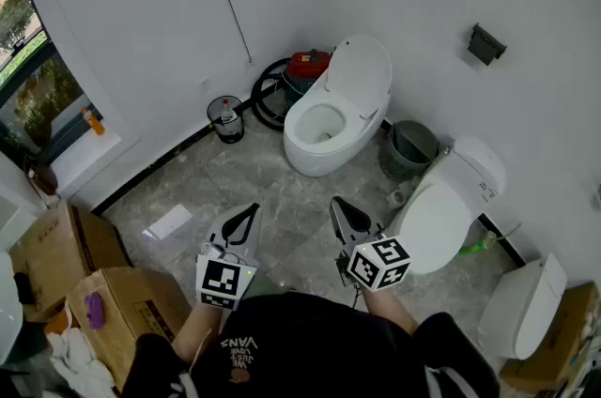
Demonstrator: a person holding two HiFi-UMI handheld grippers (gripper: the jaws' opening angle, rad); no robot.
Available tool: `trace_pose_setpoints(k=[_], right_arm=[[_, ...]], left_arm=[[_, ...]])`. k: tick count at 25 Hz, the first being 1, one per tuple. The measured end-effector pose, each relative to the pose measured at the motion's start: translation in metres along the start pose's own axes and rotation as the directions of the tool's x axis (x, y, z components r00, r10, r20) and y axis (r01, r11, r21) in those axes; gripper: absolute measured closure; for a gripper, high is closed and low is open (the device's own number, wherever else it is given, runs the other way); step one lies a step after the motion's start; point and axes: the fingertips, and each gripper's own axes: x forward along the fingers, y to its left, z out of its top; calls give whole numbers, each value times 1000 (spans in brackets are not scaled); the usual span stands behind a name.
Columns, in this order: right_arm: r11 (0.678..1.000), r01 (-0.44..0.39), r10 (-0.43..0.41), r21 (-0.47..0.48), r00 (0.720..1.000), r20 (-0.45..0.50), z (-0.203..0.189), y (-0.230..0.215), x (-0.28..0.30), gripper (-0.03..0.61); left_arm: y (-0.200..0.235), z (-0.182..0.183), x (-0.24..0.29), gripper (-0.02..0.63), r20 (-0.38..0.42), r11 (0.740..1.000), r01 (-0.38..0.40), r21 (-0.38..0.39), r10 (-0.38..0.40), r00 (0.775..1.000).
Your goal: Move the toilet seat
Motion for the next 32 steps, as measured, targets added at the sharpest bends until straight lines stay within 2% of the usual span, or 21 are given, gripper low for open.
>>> trace_pose_setpoints(k=[8, 13, 14, 15, 16, 22, 28, 32], right_arm=[[1000, 15, -15, 5, 1000, -2, -2, -6, -7, 581], [998, -34, 31, 56, 998, 48, 4, -5, -3, 578], [997, -41, 37, 70, 998, 50, 4, -5, -1, 559], [996, -44, 41, 82, 998, 45, 3, -5, 2, 463], [995, -44, 41, 92, 998, 37, 1, -6, 5, 410], [992, -11, 12, 125, 1000, -5, -6, -16, 30, 327], [992, 19, -19, 125, 1000, 1, 7, -23, 71, 310], [990, 65, -64, 124, 998, -6, 13, -31, 100, 310]], left_arm=[[-7, -3, 1, 604, -15, 1000, 6, -12, -7, 1000], [-9, -2, 5, 606, 19, 997, 32, -65, -31, 999], [-11, -3, 7, 583, 25, 995, 52, -86, -50, 998], [-13, -6, 8, 443, 26, 991, 73, -109, -71, 997], [-13, -9, 10, 339, 22, 987, 91, -130, -88, 996], [4, -24, 21, 321, -14, 974, 83, -209, -88, 996], [52, -35, 40, 310, -22, 965, 74, -252, -82, 996], [87, -34, 66, 310, -5, 962, 100, -254, -105, 994]])
